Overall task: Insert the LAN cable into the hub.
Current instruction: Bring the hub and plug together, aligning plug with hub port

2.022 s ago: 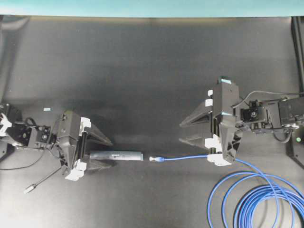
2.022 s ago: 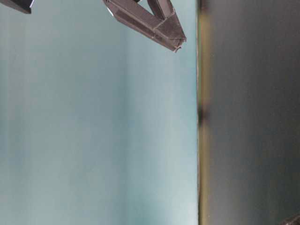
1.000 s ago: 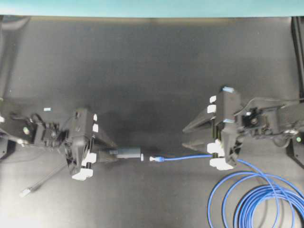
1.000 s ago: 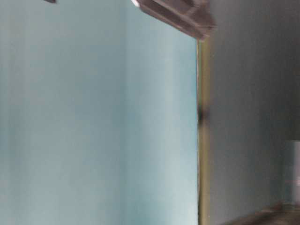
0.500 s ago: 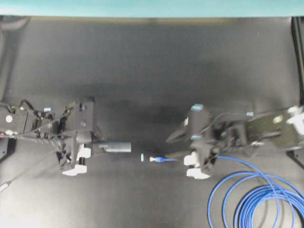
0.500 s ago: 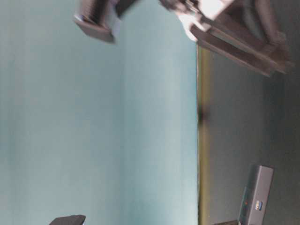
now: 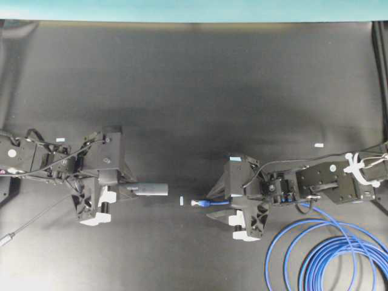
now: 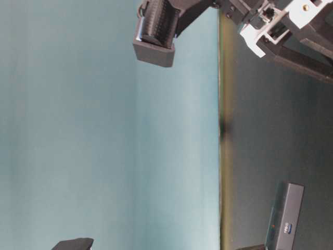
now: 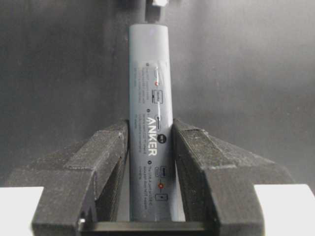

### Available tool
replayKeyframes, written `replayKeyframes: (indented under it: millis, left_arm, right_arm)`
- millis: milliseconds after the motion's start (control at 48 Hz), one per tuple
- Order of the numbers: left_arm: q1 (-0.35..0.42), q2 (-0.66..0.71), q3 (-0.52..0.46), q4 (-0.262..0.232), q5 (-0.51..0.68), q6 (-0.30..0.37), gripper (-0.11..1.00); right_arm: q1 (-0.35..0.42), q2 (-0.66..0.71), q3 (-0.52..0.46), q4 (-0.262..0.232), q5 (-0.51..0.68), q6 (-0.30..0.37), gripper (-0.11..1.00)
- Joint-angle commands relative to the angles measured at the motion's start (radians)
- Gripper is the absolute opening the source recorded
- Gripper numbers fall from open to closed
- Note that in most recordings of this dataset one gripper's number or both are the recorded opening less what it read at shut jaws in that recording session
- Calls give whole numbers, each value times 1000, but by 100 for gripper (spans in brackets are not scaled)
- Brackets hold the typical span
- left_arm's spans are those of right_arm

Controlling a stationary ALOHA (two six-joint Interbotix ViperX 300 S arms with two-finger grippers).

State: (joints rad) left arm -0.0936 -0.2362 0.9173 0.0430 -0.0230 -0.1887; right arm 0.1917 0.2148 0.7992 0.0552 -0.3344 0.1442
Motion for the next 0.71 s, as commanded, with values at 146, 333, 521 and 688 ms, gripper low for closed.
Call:
replayKeyframes:
  millis: [146,333,521,688]
  left_arm:
    - [-3,-5,-17,3,-5,-3,29]
    - [-3,-3,-18,2,-5,-3,29]
    - [-14,12,-52,3,37,32,29]
    - [-14,23,-110,3,109,140,29]
  right_arm:
    - [-8,20,-18,2,-17,-3,50]
    - [0,35,-23,2,-18,-3,42]
    - [3,21,-18,21,-60,12,11]
    - [3,-29,-21,35,-80,41,11]
